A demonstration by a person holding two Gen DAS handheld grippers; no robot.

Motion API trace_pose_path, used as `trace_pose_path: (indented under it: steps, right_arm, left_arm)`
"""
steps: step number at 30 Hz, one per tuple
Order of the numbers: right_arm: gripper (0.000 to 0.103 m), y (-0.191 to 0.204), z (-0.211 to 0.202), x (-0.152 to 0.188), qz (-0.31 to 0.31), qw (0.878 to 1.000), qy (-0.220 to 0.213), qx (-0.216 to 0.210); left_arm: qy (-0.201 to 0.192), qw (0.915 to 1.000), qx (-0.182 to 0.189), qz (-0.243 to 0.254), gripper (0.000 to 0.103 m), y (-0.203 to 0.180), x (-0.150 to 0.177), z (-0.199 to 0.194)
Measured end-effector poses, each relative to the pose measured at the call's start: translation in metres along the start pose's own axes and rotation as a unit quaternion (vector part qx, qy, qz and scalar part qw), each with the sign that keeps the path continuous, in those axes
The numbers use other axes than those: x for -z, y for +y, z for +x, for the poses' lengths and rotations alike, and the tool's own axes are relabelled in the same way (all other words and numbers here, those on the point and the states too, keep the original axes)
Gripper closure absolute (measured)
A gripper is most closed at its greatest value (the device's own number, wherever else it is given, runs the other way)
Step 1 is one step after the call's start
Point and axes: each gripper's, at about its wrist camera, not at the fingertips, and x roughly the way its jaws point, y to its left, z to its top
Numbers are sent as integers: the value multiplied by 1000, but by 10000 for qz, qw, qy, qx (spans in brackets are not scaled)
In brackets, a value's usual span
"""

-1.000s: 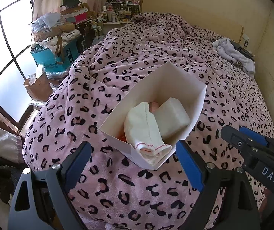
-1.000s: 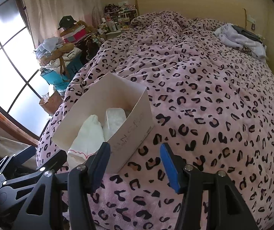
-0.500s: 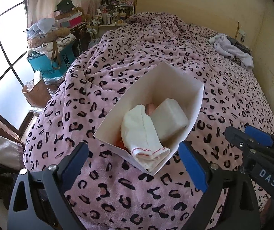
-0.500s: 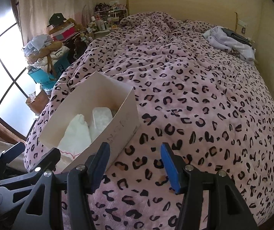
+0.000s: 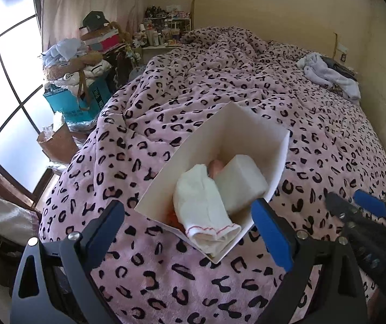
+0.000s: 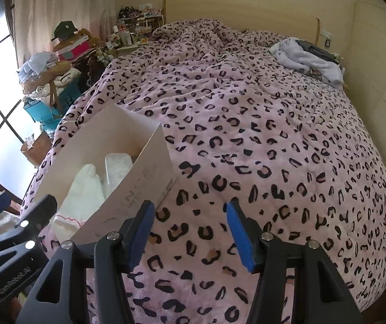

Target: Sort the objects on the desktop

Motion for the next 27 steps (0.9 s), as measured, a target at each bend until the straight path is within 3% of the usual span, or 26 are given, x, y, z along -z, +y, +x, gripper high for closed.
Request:
trace_pose_path:
  steps: [20,27]
  right_arm:
    - [46,15,15,-5,-70,9999,56,-53]
    - [46,15,17,-8,-56,10000,54,-46]
  left_arm:
    - [208,9997,-105,6,7,1,0,19]
    - [263,9996,51,-49,7,4,-2,24]
